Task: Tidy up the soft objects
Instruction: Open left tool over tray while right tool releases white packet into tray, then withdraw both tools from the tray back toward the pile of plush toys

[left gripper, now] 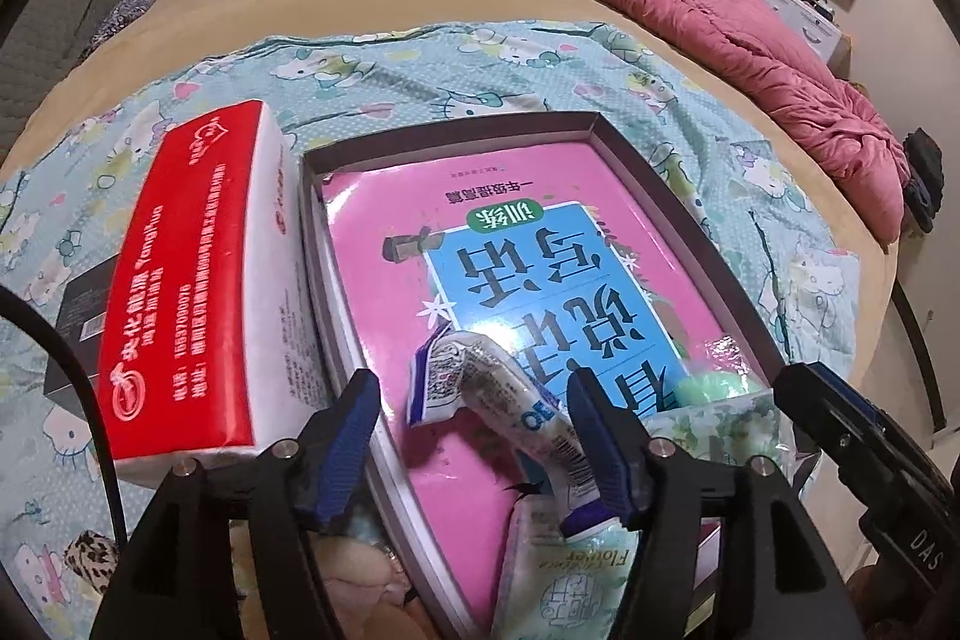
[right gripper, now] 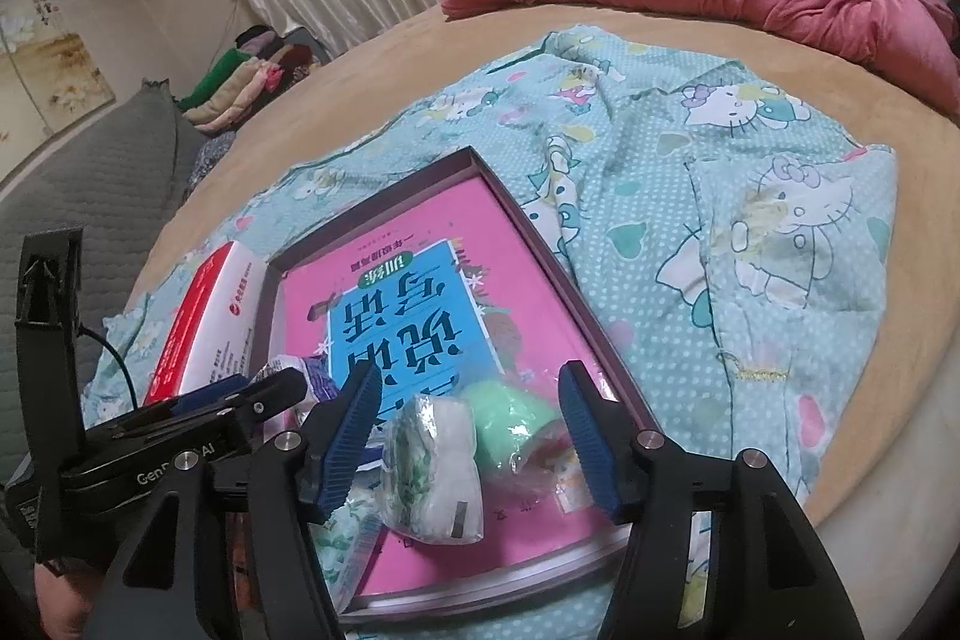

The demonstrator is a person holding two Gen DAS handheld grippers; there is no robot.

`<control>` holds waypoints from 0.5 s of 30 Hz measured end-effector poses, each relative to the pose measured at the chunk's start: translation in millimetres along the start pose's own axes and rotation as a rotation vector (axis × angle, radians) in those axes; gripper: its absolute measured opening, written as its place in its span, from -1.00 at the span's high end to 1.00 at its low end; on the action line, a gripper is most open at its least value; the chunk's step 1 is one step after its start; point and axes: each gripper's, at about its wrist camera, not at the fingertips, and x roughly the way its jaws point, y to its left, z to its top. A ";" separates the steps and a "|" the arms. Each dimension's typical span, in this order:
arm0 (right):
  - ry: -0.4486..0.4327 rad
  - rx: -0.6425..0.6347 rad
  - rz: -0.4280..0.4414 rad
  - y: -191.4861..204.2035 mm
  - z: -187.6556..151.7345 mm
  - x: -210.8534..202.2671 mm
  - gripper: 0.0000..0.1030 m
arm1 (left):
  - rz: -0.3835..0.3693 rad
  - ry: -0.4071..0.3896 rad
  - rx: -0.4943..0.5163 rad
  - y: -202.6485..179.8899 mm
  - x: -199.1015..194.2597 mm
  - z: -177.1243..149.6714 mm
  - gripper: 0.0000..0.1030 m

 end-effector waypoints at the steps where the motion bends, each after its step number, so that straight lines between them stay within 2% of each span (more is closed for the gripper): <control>1: -0.002 -0.001 -0.001 0.3 -0.1 -0.4 -0.33 | 0.002 -0.004 0.002 0.2 -2.2 -0.3 -0.33; 15: -0.033 -0.055 -0.038 8.8 2.1 -5.0 -0.46 | 0.028 -0.051 0.024 -6.6 -41.1 -7.5 -0.59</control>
